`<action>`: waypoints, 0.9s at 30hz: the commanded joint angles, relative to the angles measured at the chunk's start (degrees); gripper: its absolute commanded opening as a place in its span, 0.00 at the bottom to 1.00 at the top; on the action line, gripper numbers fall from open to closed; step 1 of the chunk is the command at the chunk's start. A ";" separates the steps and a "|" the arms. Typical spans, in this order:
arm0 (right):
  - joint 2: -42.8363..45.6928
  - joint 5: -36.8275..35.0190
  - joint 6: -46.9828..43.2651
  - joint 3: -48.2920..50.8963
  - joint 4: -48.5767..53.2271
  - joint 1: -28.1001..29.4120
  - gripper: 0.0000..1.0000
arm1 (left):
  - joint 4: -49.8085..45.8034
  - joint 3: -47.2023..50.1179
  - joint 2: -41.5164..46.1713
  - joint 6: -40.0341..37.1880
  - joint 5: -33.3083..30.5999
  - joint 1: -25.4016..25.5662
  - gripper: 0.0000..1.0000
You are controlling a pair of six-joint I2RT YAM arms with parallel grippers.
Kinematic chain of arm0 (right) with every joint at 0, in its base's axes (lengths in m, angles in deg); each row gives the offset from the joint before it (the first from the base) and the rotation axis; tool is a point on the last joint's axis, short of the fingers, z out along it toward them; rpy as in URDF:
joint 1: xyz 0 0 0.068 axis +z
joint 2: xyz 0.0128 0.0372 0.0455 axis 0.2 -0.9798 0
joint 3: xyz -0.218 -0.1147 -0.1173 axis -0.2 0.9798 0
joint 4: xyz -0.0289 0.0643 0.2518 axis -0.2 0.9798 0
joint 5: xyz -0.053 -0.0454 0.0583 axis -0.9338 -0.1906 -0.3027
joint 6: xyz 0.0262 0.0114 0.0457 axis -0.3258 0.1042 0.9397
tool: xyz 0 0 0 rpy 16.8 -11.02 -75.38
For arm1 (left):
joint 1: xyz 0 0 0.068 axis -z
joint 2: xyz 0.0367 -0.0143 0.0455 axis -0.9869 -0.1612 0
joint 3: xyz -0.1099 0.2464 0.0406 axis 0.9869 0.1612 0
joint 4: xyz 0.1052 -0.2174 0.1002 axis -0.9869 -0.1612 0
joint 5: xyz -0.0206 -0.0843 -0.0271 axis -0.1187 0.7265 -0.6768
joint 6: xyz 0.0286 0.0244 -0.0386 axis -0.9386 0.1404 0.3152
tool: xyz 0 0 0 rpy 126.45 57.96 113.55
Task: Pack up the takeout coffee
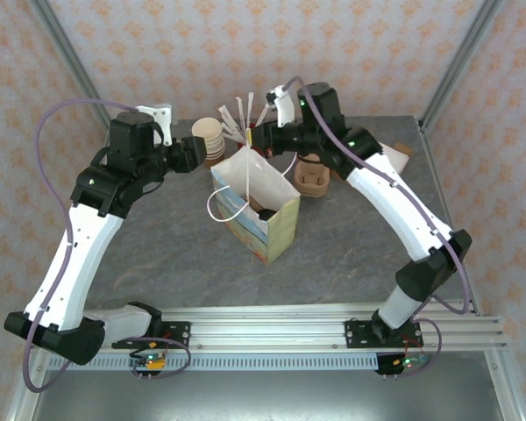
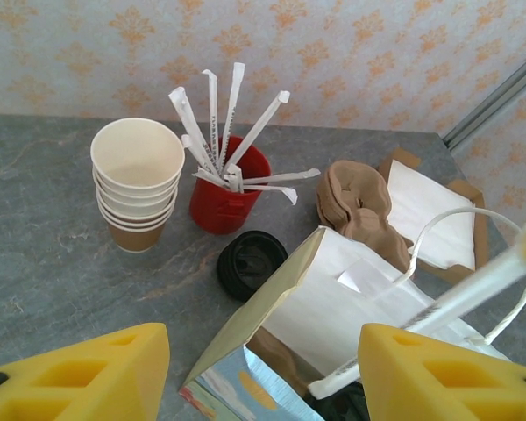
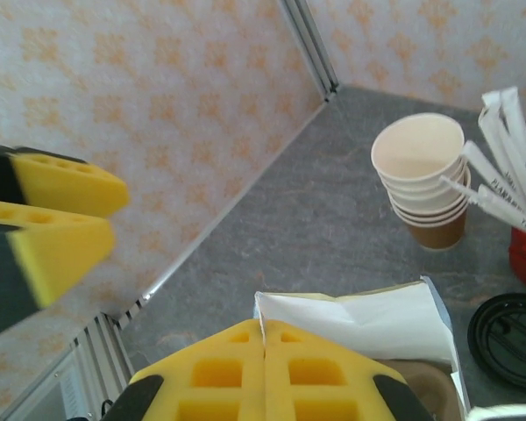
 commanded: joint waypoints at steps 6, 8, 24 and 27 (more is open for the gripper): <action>-1.75 -0.95 -0.64 5.66 -4.80 1.28 0.11 | 0.43 1.15 0.02 -0.13 -0.82 -0.62 0.60; -1.26 -1.80 -1.83 5.36 -3.09 1.22 0.17 | 0.52 1.34 -0.16 -0.04 -0.41 -0.57 0.60; 15.37 -23.88 -5.41 7.19 14.10 -7.79 0.49 | 7.47 1.96 -1.88 2.27 4.79 8.56 0.60; 21.16 -26.50 -2.35 13.50 12.71 -14.98 0.52 | 10.75 1.68 -2.93 2.51 5.13 12.99 0.60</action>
